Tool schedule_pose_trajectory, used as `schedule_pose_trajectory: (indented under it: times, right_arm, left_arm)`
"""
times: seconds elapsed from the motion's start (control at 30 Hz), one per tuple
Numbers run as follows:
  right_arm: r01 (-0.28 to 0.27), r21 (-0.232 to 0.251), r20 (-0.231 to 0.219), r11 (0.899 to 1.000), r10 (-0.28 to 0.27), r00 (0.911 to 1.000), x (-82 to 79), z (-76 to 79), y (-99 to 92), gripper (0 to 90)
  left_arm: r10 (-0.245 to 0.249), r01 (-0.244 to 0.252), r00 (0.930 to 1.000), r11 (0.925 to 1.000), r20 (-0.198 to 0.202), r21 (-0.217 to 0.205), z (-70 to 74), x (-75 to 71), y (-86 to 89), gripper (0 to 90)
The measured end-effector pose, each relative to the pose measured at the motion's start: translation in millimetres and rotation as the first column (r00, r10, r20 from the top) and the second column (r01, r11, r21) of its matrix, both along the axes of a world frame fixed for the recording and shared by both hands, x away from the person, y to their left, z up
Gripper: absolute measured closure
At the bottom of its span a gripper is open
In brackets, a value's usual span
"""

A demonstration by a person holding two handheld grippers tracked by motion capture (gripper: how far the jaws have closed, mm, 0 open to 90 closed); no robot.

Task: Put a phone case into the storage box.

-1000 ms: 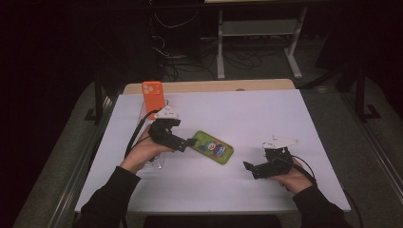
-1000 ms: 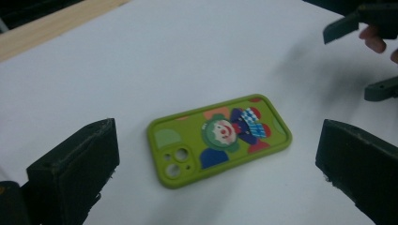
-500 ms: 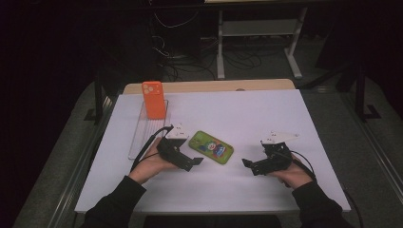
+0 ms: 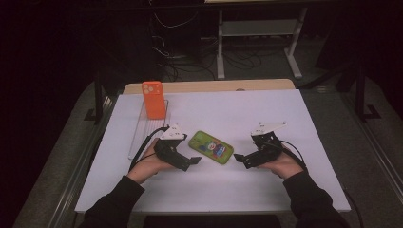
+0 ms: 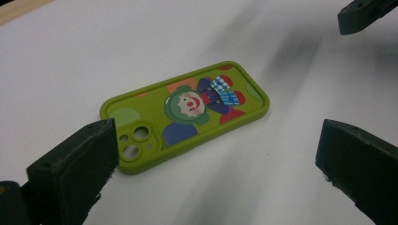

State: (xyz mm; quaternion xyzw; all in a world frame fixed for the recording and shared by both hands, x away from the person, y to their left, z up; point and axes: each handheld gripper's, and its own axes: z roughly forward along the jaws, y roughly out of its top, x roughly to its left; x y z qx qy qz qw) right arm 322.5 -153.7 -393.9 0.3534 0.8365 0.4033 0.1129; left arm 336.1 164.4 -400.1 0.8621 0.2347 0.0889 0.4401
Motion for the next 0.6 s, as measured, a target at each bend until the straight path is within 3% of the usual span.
schedule_pose_trajectory:
  times: [0.13,0.2,0.5,0.6]
  right_arm:
    - [-0.031,0.000,-0.006,1.000,0.031,0.9995,6.4,4.8,8.4,0.0]
    - [-0.042,0.008,-0.009,0.999,0.042,0.9991,10.0,7.4,12.3,0.0]
    - [-0.056,0.017,-0.012,0.998,0.056,0.9983,25.4,19.4,25.9,0.0]
    - [-0.064,0.019,-0.011,0.998,0.065,0.9978,31.5,23.6,29.1,0.0]
  left_arm:
    - [0.001,-0.001,1.0000,1.0000,-0.003,0.000,-1.5,1.8,2.3,0.0]
    - [0.008,-0.008,0.9999,0.9997,-0.008,-0.025,-2.8,1.9,2.6,0.0]
    - [-0.015,0.015,0.9998,0.9999,0.010,0.006,-4.1,2.6,3.2,0.0]
    - [-0.009,0.009,0.9999,0.9999,0.006,-0.009,-5.1,1.4,1.9,0.0]
